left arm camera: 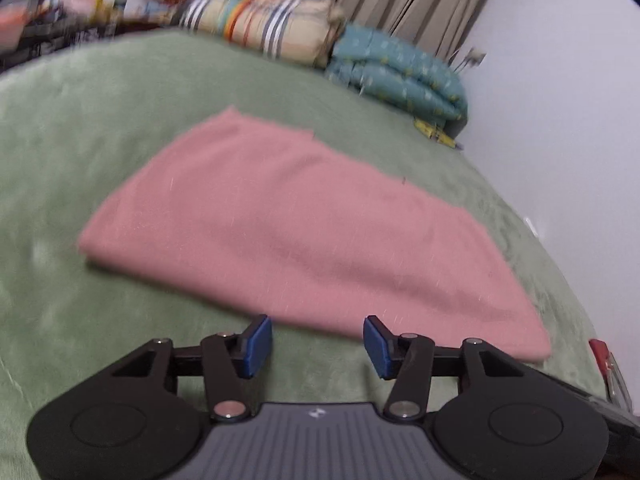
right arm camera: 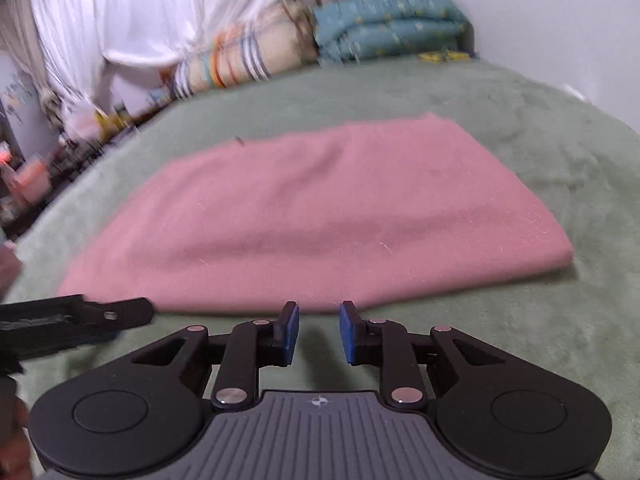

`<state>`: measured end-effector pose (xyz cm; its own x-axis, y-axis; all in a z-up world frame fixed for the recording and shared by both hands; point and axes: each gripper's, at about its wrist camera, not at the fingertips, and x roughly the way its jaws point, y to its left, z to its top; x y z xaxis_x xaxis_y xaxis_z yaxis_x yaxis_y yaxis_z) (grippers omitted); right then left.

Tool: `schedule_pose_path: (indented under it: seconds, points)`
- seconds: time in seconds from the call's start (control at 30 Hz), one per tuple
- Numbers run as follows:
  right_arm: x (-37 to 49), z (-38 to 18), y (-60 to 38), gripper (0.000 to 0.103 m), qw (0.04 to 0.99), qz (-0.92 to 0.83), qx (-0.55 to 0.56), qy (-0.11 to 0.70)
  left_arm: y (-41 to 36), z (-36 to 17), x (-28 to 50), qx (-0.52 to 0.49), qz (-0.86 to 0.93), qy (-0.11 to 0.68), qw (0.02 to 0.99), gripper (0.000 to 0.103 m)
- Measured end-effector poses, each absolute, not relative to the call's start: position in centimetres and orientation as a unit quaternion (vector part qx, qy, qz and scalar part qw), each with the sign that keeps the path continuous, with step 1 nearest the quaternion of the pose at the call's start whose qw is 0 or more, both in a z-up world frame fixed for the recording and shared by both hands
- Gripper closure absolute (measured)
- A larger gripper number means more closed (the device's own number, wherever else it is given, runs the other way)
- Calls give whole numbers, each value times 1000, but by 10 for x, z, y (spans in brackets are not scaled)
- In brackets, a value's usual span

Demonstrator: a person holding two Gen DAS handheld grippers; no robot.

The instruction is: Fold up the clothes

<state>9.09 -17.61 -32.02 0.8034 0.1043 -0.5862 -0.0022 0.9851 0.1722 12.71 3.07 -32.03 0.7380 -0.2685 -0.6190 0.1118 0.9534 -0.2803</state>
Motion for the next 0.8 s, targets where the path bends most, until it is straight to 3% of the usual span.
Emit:
schedule_pose_path:
  seconds: [0.1,0.2,0.33,0.43,0.57,0.63,0.8]
  points:
    - [110,-317,-156,74,952,43,42,301,14,-330,140,-56,-103,360,925,48]
    - [131,-338,-150,73,935,29,39,352,0,-341,148,-1,-105,365,925,48]
    - [113,-353,-143,73,942,36,-12,332,-8,-348,131,58,-115,339,932,46]
    - [99,-355,-144,72,942,47,-28,332,-1,-347,123,50,-122,345,929,45]
    - [85,-332,-174,72,948,41,41,311,18,-324,109,-3,-118,323,939,46]
    - [83,-320,-190,63,956,20,49,287,29,-312,112,-4,-89,292,952,44]
    - [114,-327,-237,59,947,-59,44,313,63,-329,150,-21,-25,344,938,44]
